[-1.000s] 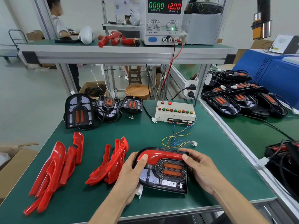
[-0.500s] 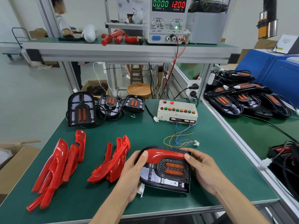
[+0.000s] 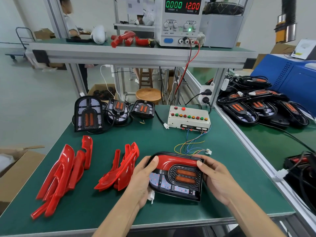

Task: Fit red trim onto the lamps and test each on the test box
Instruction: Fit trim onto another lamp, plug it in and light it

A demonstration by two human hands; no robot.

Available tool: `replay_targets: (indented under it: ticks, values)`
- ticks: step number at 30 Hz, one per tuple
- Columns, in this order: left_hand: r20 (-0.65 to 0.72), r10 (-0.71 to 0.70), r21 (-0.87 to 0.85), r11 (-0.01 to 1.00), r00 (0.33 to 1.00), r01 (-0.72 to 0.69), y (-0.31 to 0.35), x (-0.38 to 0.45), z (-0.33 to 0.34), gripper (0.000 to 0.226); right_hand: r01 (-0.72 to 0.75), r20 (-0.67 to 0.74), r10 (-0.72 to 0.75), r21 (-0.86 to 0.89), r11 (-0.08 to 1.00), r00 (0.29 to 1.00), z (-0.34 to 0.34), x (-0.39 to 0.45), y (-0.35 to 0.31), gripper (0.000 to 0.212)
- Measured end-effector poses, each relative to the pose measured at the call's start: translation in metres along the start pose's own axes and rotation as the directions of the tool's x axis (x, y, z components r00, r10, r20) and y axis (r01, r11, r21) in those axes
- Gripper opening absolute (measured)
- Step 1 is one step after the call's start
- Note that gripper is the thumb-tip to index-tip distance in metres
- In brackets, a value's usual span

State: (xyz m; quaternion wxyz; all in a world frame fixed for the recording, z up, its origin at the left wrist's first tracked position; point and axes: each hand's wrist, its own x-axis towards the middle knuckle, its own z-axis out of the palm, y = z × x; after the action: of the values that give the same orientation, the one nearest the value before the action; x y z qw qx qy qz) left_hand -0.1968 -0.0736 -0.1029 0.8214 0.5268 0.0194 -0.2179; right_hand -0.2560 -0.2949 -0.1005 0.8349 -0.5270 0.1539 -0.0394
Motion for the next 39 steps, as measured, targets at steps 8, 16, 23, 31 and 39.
replay_targets:
  ticks: [8,16,23,31,39]
  values:
    - [-0.017,-0.027,-0.021,0.999,1.0,0.026,0.003,0.0,0.002,0.041,-0.024,-0.001,0.024,-0.015,1.0,1.0,-0.002,0.004,0.002,0.038]
    - [0.009,0.032,0.037,0.999,0.999,-0.033,0.006,-0.002,0.002,0.032,0.203,0.153,-0.155,-0.901,0.384,0.976,0.013,0.009,-0.045,0.036]
    - [0.107,0.178,0.157,0.968,0.978,-0.194,0.009,-0.003,0.013,0.024,0.365,0.373,0.033,-0.92,0.142,0.927,0.077,0.02,-0.049,0.063]
    - [0.12,0.029,0.062,0.997,0.992,-0.036,0.016,-0.001,0.008,0.028,0.353,0.369,-0.014,-0.88,0.319,0.93,0.07,0.026,-0.041,0.05]
    - [0.101,0.048,0.043,0.998,0.994,-0.053,0.017,0.0,0.022,0.027,0.372,0.378,-0.065,-0.84,0.395,0.924,0.069,0.02,-0.039,0.028]
